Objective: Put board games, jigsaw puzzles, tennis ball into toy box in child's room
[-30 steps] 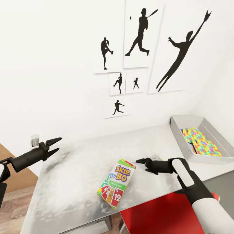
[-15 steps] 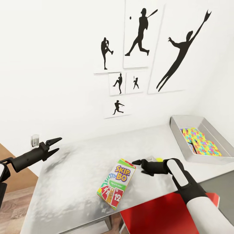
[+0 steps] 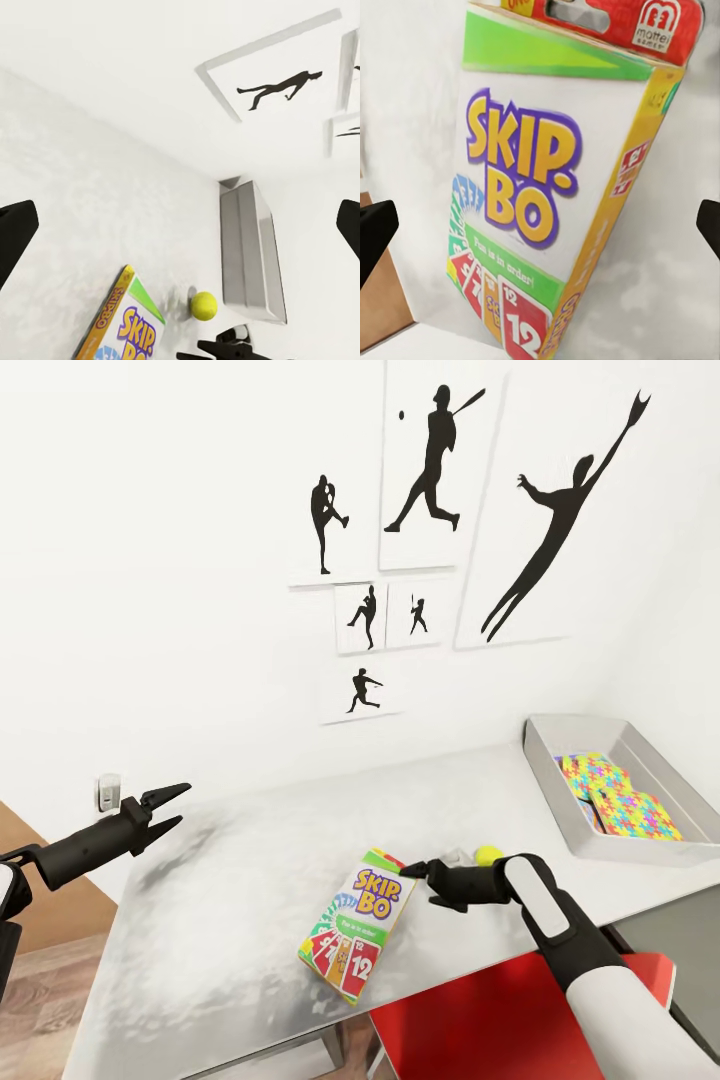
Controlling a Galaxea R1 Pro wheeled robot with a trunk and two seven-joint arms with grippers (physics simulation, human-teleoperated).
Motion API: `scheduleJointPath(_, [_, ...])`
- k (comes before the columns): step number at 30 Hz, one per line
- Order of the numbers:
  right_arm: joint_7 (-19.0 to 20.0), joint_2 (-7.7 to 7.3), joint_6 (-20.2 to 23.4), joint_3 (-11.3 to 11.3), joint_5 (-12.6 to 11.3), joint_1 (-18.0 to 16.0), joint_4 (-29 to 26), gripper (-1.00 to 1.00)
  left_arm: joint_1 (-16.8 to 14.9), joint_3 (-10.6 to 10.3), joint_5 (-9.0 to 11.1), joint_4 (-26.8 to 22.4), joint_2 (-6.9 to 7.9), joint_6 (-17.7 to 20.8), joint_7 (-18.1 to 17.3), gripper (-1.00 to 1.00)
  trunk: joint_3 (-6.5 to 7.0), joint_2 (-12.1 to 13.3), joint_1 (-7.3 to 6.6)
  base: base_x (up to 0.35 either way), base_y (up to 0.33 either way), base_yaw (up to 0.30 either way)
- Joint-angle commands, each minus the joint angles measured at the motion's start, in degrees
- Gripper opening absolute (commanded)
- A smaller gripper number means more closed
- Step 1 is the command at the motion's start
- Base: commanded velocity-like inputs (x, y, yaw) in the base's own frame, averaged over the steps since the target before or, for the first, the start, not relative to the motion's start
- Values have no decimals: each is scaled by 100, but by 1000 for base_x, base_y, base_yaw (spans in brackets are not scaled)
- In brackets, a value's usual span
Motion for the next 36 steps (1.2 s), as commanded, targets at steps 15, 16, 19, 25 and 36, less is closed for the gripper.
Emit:
scheduleJointPath(15, [-13,10,10,27,1,-5,39,100,-6,9,-27,0,0,27,-28,100,-11,-11,3,0,0,0])
scheduleJointPath(16, [-15,11,10,26,2,-5,40,100,-6,9,-27,0,0,27,-28,100,-11,-11,3,0,0,0])
scheduleJointPath(19, [-16,11,10,26,3,-5,41,100,-6,9,-27,0,0,27,-28,100,-11,-11,3,0,0,0])
scheduleJointPath(25, [-19,11,6,30,5,-5,42,100,-6,9,-27,0,0,27,-28,100,-11,-11,3,0,0,0])
scheduleJointPath(36, [-15,11,-456,23,5,-10,137,100,-6,9,-27,0,0,27,-28,100,-11,-11,3,0,0,0])
